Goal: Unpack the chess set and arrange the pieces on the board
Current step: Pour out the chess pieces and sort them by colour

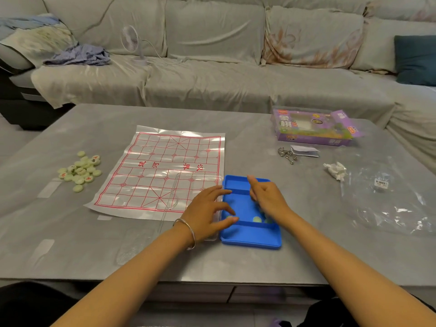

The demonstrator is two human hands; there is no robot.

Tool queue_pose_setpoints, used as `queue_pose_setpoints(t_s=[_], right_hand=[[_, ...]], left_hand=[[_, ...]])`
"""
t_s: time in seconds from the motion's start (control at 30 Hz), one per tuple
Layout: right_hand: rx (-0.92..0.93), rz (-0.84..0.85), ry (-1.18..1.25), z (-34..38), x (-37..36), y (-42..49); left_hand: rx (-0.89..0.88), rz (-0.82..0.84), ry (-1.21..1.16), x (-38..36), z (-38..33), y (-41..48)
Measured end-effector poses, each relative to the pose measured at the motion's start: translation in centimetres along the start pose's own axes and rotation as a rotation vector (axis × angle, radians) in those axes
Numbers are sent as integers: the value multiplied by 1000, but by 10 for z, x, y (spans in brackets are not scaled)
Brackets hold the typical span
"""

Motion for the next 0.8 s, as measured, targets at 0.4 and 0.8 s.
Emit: queue_pose_setpoints(t_s=[0.4,0.8], right_hand=[[-670,-1,1202,0,30,12],[-666,-30,1146,-7,63,6]], left_hand=[[111,52,-238,0,-29,21],[131,267,-121,-24,-48,68]])
Point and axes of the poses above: each hand's wrist, its own y-axis towards the middle knuckle, its own x-axis out of the back of the hand, z = x × y, the point moved 1 cm from there along y, towards the middle knuckle, and after that the axes turned 1 degree about y, right-handed, at the moved point
